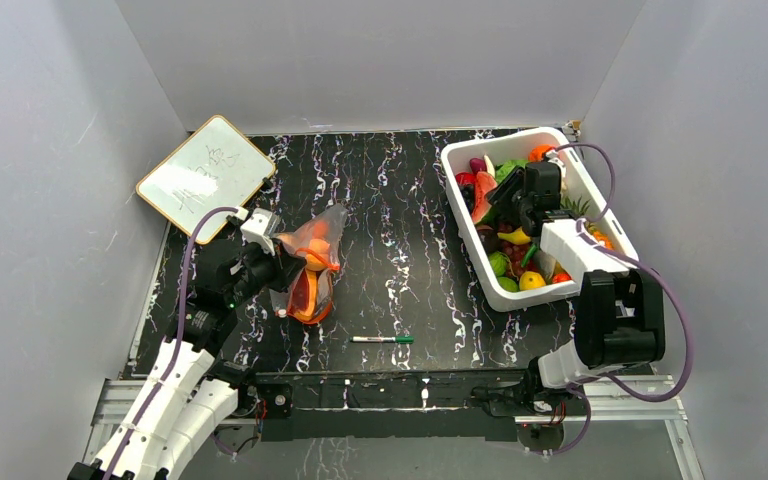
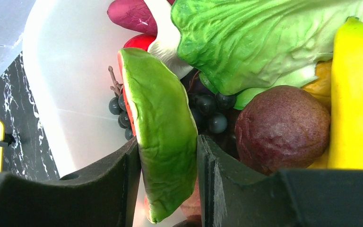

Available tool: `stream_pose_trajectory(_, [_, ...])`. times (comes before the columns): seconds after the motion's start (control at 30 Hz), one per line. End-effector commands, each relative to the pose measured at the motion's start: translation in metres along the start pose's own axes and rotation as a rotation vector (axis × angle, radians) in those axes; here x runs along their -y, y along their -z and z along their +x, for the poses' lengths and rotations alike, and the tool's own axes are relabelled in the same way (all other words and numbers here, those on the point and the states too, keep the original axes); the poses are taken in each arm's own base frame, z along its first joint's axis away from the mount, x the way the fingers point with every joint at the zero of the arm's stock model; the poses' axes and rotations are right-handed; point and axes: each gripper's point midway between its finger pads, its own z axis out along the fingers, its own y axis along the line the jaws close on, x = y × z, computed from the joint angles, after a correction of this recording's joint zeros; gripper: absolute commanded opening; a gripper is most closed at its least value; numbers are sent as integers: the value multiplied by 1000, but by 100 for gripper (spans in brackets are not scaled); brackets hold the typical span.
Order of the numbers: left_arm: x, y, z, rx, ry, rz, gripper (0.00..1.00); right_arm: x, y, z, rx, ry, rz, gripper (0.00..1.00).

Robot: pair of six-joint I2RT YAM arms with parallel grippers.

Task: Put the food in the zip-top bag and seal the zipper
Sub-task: Pick up the fake fruit from the bin, then place the fake fruit in the zipper food storage bag.

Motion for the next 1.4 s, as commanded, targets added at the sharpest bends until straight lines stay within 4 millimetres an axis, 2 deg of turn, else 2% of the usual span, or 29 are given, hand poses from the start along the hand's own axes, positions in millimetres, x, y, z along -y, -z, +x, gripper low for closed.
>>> stream_pose_trajectory(0.0, [5,3,-13,40,-20,16,0,-31,20,-32,99,32,-92,24])
stream_pose_trajectory(0.2, [5,3,-13,42,-15,17,0,-30,39,-49,155,96,-58,23])
stream_pose_trajectory(0.33, [5,1,-14,47,4,19,0,-30,49,-53,137,123,-26,22])
stream_pose_trajectory(0.47, [5,-1,-16,56,15,17,0,-37,64,-56,113,138,-37,21])
stream_pose_trajectory(0.6, [6,-5,-19,55,40,21,0,-50,88,-61,134,134,-97,21])
stream_pose_trajectory(0.77, [8,-10,-27,68,95,29,0,-69,113,-55,114,123,-185,21])
stream_pose_trajectory(0.9, [7,-18,-36,90,157,17,0,-92,131,-37,68,138,-272,21])
stream_pose_trajectory(1.1, [4,-28,-43,111,252,-2,0,-134,154,13,-15,197,-372,21])
stream_pose_trajectory(1.2, [2,-32,-45,120,290,-12,0,-157,168,40,-71,195,-450,21])
stream_pose_trajectory(1.3, [0,-33,-47,133,318,-23,0,-177,183,77,-144,210,-523,21])
stream_pose_trajectory(1.37, [0,-33,-49,141,330,-26,0,-186,189,96,-182,218,-552,21])
